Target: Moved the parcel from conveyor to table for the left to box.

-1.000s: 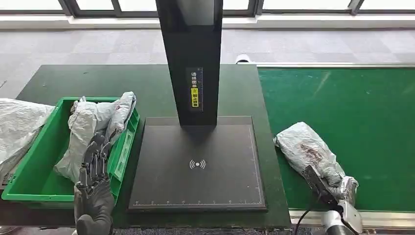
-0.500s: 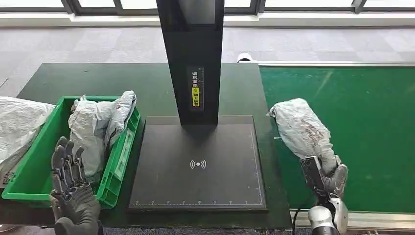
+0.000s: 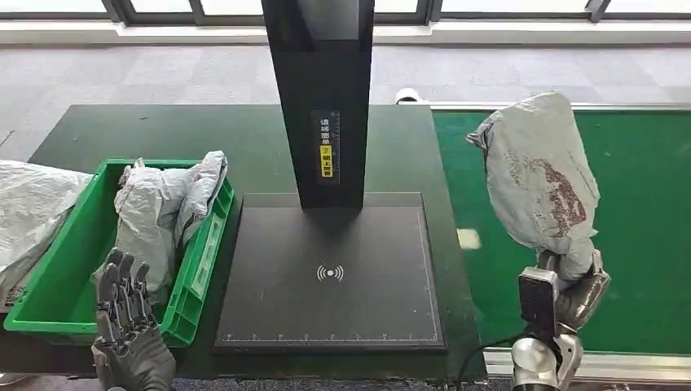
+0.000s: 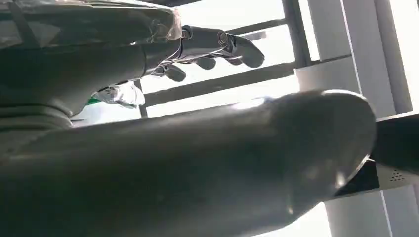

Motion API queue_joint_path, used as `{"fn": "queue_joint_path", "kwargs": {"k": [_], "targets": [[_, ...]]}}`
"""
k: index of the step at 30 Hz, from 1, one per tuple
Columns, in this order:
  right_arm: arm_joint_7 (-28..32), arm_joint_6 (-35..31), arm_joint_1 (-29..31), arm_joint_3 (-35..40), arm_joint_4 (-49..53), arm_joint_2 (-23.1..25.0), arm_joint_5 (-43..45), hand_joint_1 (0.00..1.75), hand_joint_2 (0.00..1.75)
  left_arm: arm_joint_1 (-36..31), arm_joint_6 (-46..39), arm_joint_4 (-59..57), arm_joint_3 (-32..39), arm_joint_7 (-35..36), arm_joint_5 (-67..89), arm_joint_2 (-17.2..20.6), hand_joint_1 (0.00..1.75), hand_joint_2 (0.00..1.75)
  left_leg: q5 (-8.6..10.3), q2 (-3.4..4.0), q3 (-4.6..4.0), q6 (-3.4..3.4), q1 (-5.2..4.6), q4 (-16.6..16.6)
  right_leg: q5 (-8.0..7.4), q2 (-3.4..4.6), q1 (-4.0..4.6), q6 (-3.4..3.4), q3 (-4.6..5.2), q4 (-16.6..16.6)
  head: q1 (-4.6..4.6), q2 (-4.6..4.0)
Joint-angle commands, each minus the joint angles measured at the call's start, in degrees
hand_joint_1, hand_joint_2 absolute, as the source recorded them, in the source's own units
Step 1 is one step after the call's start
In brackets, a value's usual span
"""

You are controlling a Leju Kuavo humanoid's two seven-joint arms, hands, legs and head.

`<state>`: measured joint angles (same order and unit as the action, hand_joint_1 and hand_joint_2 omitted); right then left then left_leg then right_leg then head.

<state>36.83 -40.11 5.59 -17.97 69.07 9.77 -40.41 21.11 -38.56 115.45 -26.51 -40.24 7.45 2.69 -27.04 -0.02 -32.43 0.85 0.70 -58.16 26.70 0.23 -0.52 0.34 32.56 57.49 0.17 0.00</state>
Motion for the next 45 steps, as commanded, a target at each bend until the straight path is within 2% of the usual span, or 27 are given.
{"fn": "queue_joint_path", "kwargs": {"k": [1, 3, 4, 6, 9, 10, 14, 23, 34, 41, 43, 45], "targets": [[2.29, 4.57, 0.96, 12.24, -1.53, 1.37, 1.64, 1.75, 1.75, 1.02, -1.44, -2.41, -4.41, 0.24, 0.45, 2.72, 0.0, 0.0, 0.01, 0.3, 0.07, -0.01, -0.03, 0.14, -0.07, 0.28, -0.02, -0.04, 0.05, -0.08, 0.0, 0.0], [0.55, 5.76, 3.13, 17.96, -9.22, 1.86, -1.22, 1.75, 1.75, -0.55, -1.44, -3.49, -5.85, 0.24, -0.53, 3.62, 0.0, 0.0, -0.01, 0.41, 0.0, 0.0, -0.02, 0.16, -0.1, 0.39, 0.0, -0.06, 0.01, -0.09, 0.0, 0.0], [-0.27, 5.79, 4.04, 19.93, -12.97, 2.22, -2.43, 1.75, 1.75, -1.61, -1.44, -3.89, -6.63, 0.24, -1.22, 4.29, 0.0, 0.0, -0.07, 0.41, -0.31, 0.08, 0.01, 0.1, -0.09, 0.43, 0.03, -0.05, -0.01, -0.06, 0.0, -0.02], [0.75, 7.21, 5.18, 23.81, -19.38, 3.19, -2.34, 1.75, 1.75, -3.56, -0.16, -4.99, -6.18, 0.24, -2.69, 4.41, 0.0, 0.0, -0.07, 0.26, -0.36, 0.13, 0.04, 0.13, -0.03, 0.27, 0.09, -0.11, -0.03, -0.1, 0.0, 0.0], [-0.38, 7.88, 6.16, 28.53, -25.36, 3.71, -4.37, 1.75, 1.75, -4.4, 7.07, -6.4, -2.34, 0.24, -2.8, 2.1, 0.0, 0.0, 0.1, 0.25, -0.24, 0.14, 0.06, 0.38, -0.15, 0.23, 0.18, -0.18, -0.06, -0.32, 0.0, 0.0], [-0.38, 7.88, 6.16, 28.53, -25.36, 3.71, -4.37, 1.75, 1.75, -4.4, 7.07, -6.4, -2.34, 0.24, -2.8, 2.1, 0.0, 0.0, 0.11, 0.12, 0.16, 0.22, 0.03, 0.25, -0.05, 0.1, 0.17, -0.21, -0.05, -0.18, 0.0, 0.0], [-2.8, 8.75, 6.12, 33.02, -28.41, 2.88, -8.11, 1.75, 1.75, -5.64, 15.13, -8.63, 1.94, 0.24, -2.4, -1.07, 0.0, 0.0, 0.19, -0.01, 0.14, 0.24, 0.05, 0.29, -0.09, 0.08, 0.22, -0.22, -0.05, -0.18, 0.0, 0.0], [-3.42, 12.8, 5.91, 32.67, -28.56, 1.29, -8.04, 1.75, 1.75, -8.0, 24.86, -12.38, 7.23, 0.24, -1.1, -5.55, 0.0, 0.0, 0.18, -0.28, 0.03, 0.26, -0.02, 0.15, 0.01, -0.16, 0.15, -0.2, 0.0, -0.04, 0.0, 0.0], [-3.42, 12.8, 5.91, 32.67, -28.56, 1.29, -8.04, 1.75, 1.75, -8.0, 24.86, -12.38, 7.23, 0.24, -1.1, -5.55, 0.0, 0.0, 0.17, -0.22, 0.02, 0.25, -0.01, 0.16, -0.02, -0.09, 0.16, -0.22, 0.04, -0.07, 0.0, 0.0], [-5.88, 14.52, 0.7, 30.45, -19.08, 1.43, -9.45, 1.75, 1.75, -9.56, 34.19, -14.27, 11.88, 0.24, 0.87, -9.37, 0.0, 0.0, 0.19, -0.32, -0.05, 0.25, -0.02, 0.12, 0.01, -0.19, 0.15, -0.21, 0.08, -0.02, 0.0, 0.0], [-5.68, 15.56, -0.09, 29.57, -17.3, 1.65, -9.66, 1.62, 1.75, -10.16, 36.34, -14.91, 13.03, 0.24, 1.45, -10.16, 0.0, 0.0, 0.18, -0.32, -0.04, 0.25, -0.03, 0.13, 0.02, -0.21, 0.14, -0.21, 0.07, -0.01, 0.0, 0.0], [-5.39, 16.86, -0.74, 28.76, -16.06, 1.94, -9.68, 1.64, 1.75, -10.88, 38.18, -15.72, 14.1, 0.24, 1.88, -10.85, 0.0, 0.0, 0.18, -0.3, -0.04, 0.25, -0.03, 0.13, 0.01, -0.18, 0.14, -0.22, 0.07, -0.02, 0.0, 0.0]]}}
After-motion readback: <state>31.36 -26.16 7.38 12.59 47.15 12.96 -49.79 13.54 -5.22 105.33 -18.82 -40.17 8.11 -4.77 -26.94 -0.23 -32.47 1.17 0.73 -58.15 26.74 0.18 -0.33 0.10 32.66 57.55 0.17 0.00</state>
